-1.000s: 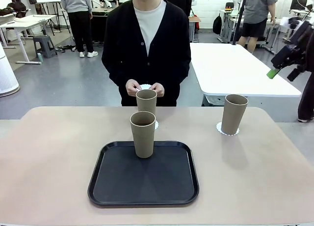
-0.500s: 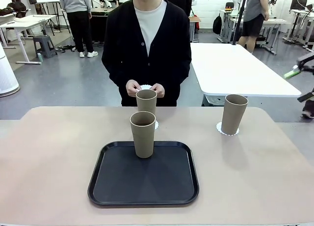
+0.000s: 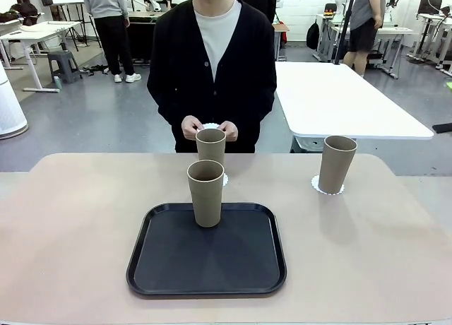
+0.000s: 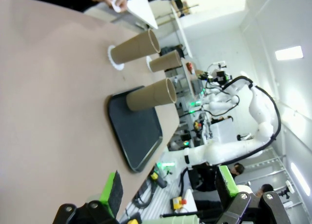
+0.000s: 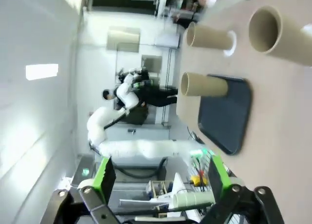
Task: Place coasters on the table and set cups on them.
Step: Take one Reusable plastic cup from the Flat Tray and place it on a coaster set by the human.
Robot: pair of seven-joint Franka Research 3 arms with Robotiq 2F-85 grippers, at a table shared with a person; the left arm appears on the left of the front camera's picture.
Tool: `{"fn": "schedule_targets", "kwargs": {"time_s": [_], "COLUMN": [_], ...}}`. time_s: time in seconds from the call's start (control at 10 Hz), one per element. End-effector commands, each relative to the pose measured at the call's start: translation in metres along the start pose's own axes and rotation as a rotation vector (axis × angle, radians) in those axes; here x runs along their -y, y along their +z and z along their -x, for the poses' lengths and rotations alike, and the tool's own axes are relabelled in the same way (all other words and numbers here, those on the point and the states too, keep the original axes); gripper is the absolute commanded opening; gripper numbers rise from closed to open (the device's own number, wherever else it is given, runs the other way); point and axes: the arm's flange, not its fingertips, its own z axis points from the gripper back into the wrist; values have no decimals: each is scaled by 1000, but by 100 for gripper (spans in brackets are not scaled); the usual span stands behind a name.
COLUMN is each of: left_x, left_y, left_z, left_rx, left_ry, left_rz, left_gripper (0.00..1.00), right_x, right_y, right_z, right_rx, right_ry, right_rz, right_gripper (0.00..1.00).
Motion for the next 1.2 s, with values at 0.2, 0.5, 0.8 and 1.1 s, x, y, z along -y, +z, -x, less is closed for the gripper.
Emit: {"fn": "schedule_targets", "kwargs": {"time_s": [0.2, 0.5, 0.8, 1.1], "left_x": [1, 1, 1, 1], "left_y": [0, 0, 0, 0], "left_z": [2, 2, 2, 2], "left_rx": [0, 0, 0, 0], "left_ry": [2, 2, 2, 2], "left_rz": [-3, -3, -3, -3], "left_gripper": [100, 100, 100, 100], "right_x": [36, 39, 43, 42], "right_y": [45, 50, 53, 50], "right_z": [-7, -13, -19, -24], "right_rx": [-230, -135, 42, 72], "right_ry": [83, 36, -28, -46], "right_rz": [115, 110, 88, 113], "right_gripper": [100, 100, 100, 100]}}
